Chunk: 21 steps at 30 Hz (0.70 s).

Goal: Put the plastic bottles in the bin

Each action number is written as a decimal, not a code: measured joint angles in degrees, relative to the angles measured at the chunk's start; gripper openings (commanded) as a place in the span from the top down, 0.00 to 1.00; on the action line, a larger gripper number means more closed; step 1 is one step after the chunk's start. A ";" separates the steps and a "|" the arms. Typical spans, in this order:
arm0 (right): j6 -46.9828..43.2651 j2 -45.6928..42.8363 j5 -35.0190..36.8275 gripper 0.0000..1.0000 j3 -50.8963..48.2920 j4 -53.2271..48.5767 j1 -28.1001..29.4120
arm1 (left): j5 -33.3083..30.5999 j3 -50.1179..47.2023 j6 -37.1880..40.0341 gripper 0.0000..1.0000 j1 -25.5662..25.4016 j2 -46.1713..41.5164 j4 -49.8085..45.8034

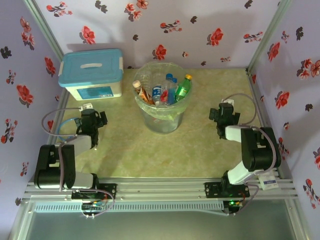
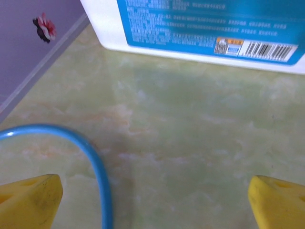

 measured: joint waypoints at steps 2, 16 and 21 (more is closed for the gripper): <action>-0.11 -0.94 0.00 0.01 -3.30 4.57 0.00 | -0.20 0.72 0.44 0.00 0.04 1.03 0.92; -0.46 -0.33 -0.04 0.01 -10.43 23.06 0.00 | 0.35 1.31 3.72 0.00 0.04 1.97 6.36; -0.44 -0.33 -0.04 0.01 -10.43 23.54 0.00 | 1.77 0.07 5.44 0.00 0.04 4.07 11.54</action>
